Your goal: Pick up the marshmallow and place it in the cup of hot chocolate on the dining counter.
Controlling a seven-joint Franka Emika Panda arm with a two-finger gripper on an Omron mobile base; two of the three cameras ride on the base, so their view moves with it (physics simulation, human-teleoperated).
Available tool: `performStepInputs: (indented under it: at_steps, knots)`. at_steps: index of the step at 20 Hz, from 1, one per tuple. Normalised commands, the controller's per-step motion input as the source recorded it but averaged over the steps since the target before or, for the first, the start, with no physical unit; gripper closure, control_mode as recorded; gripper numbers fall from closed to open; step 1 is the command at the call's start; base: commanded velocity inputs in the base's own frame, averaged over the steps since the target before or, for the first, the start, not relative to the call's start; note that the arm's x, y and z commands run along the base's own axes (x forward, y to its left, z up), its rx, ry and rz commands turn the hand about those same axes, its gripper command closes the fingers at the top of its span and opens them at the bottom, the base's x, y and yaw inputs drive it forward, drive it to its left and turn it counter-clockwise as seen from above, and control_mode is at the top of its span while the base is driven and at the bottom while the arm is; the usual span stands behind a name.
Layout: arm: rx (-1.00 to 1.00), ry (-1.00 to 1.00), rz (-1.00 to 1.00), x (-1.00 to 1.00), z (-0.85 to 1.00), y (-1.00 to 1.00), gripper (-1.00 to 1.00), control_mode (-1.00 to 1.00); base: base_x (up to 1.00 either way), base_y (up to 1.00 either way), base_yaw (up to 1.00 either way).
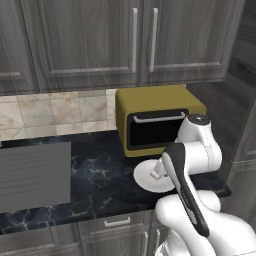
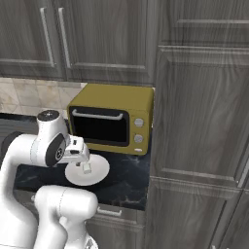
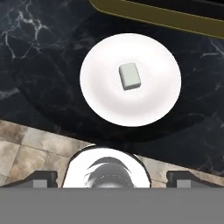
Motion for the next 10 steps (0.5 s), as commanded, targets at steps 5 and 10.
performStepInputs:
  at_steps: [5, 10]
  knots:
    - [-0.01, 0.01, 0.16, 0.42, -0.3, 0.0, -1.0, -1.0, 0.0, 0.0, 0.0]
    - [-0.01, 0.0, 0.03, 0.35, -0.46, 0.0, -1.0, -1.0, 0.0, 0.0, 0.0]
